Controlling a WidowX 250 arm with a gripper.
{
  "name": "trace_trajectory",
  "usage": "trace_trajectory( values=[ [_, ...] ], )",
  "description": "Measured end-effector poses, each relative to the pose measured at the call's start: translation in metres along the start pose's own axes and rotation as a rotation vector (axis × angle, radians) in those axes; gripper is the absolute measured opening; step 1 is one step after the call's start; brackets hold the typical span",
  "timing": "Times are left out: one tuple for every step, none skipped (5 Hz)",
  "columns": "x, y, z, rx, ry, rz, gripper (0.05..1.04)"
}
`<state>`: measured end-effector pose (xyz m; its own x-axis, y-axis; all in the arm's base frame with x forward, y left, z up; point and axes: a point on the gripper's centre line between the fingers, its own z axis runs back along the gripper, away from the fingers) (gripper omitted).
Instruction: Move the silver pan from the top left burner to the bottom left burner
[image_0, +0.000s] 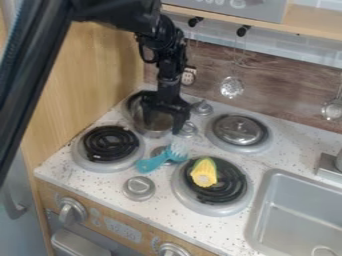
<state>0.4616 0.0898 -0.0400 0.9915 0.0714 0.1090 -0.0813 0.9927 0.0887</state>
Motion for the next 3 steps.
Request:
trace_trajectory(
  values=[
    [0.004, 0.006, 0.003, 0.012, -0.017, 0.002, 0.999],
    [0.011, 0.008, 0.007, 0.015, -0.04, 0.002, 0.999],
    [0.015, 0.008, 0.002, 0.019, -0.044, 0.014, 0.999]
  ],
)
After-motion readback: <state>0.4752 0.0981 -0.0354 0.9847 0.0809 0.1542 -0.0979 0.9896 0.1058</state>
